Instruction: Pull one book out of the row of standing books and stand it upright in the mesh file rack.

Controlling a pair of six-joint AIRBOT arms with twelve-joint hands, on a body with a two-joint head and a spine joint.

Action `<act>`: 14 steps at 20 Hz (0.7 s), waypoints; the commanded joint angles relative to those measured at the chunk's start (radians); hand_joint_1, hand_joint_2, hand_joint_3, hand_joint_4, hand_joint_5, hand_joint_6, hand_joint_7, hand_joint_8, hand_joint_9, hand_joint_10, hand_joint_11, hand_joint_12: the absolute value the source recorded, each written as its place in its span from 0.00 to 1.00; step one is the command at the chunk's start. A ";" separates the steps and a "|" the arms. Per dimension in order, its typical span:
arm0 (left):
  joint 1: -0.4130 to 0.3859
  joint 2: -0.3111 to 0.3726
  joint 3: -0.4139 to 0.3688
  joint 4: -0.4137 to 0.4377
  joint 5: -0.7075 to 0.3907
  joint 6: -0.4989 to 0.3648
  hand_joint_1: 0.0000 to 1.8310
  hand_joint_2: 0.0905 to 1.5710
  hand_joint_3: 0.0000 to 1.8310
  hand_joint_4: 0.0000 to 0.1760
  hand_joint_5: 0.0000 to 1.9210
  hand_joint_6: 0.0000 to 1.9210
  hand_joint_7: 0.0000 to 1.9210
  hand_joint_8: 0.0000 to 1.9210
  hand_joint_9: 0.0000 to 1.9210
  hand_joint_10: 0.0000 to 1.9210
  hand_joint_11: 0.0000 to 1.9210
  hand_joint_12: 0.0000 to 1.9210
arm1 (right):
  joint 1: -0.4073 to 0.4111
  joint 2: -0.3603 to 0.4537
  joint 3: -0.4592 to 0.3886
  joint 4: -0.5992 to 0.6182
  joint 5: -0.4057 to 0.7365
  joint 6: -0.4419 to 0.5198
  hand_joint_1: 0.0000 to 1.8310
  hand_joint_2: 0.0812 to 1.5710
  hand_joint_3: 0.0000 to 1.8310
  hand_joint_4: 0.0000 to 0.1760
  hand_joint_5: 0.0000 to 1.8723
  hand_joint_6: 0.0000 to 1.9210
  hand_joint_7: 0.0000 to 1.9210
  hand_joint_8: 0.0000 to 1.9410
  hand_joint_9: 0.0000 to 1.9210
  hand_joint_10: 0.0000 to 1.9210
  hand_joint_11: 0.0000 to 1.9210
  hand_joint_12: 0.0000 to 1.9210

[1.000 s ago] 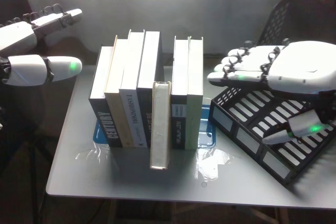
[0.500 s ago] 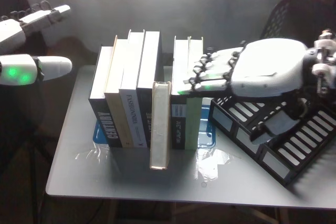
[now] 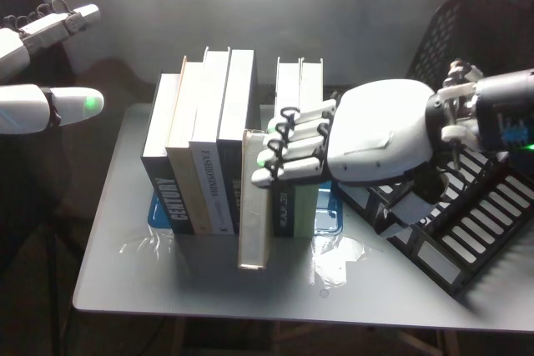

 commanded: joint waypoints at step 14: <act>0.038 0.021 0.014 -0.079 -0.140 -0.004 0.27 0.78 0.01 0.16 0.00 0.00 0.00 0.00 0.00 0.00 0.00 0.00 | 0.032 -0.101 0.042 -0.224 0.017 0.099 0.53 0.57 0.01 0.00 0.00 0.00 0.00 0.00 0.00 0.00 0.00 0.00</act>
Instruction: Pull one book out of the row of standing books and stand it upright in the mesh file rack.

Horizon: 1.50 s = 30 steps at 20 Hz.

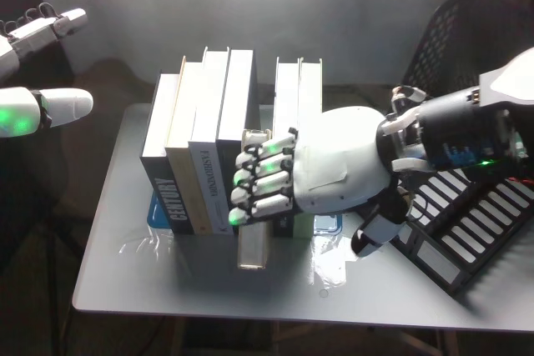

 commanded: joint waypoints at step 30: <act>-0.046 -0.031 0.076 0.044 -0.070 -0.004 0.27 0.78 0.00 0.16 0.00 0.00 0.00 0.00 0.00 0.00 0.00 0.00 | 0.023 -0.053 0.095 0.079 -0.001 -0.009 0.53 0.57 0.00 0.00 0.00 0.00 0.00 0.00 0.00 0.00 0.00 0.00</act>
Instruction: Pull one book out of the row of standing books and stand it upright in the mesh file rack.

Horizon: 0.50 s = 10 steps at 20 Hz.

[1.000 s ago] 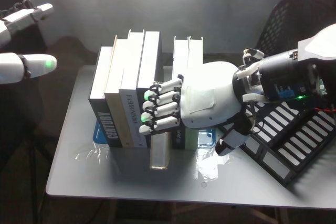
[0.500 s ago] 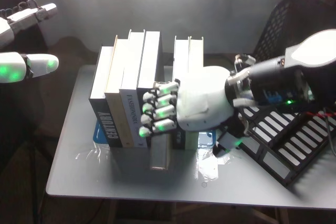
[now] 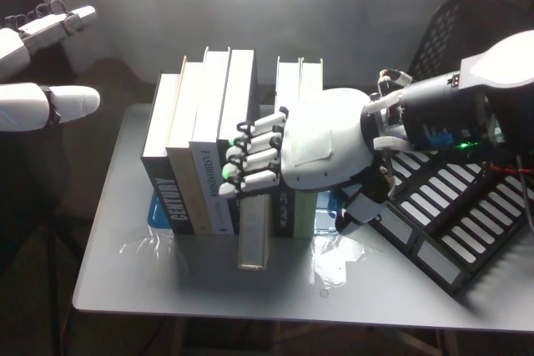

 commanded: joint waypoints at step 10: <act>0.029 0.021 0.004 -0.075 -0.120 -0.004 0.32 0.79 0.00 0.17 0.01 0.00 0.00 0.00 0.00 0.00 0.00 0.00 | 0.037 -0.060 0.025 -0.005 -0.004 -0.030 0.50 0.58 0.01 0.00 0.00 0.00 0.00 0.00 0.00 0.00 0.00 0.00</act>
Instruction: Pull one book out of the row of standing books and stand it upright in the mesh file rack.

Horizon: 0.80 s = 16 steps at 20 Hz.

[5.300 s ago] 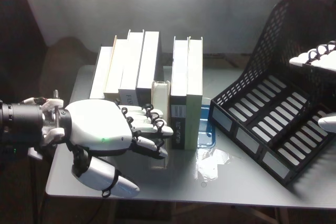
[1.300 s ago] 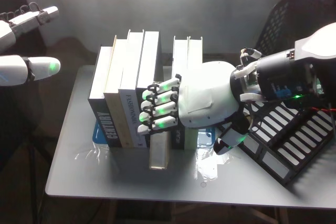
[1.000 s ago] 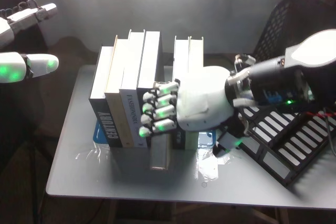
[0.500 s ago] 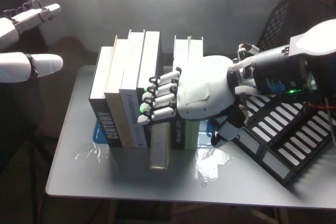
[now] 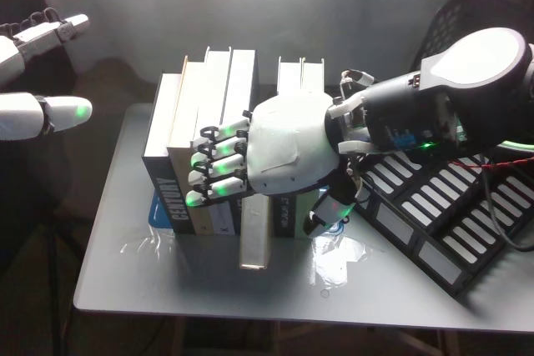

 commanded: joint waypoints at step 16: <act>0.057 0.064 -0.043 -0.131 -0.195 -0.004 0.39 0.89 0.01 0.00 0.02 0.01 0.00 0.00 0.00 0.00 0.00 0.00 | -0.094 -0.128 0.064 -0.177 -0.116 0.009 0.42 0.58 0.01 0.00 0.00 0.00 0.00 0.00 0.00 0.00 0.00 0.00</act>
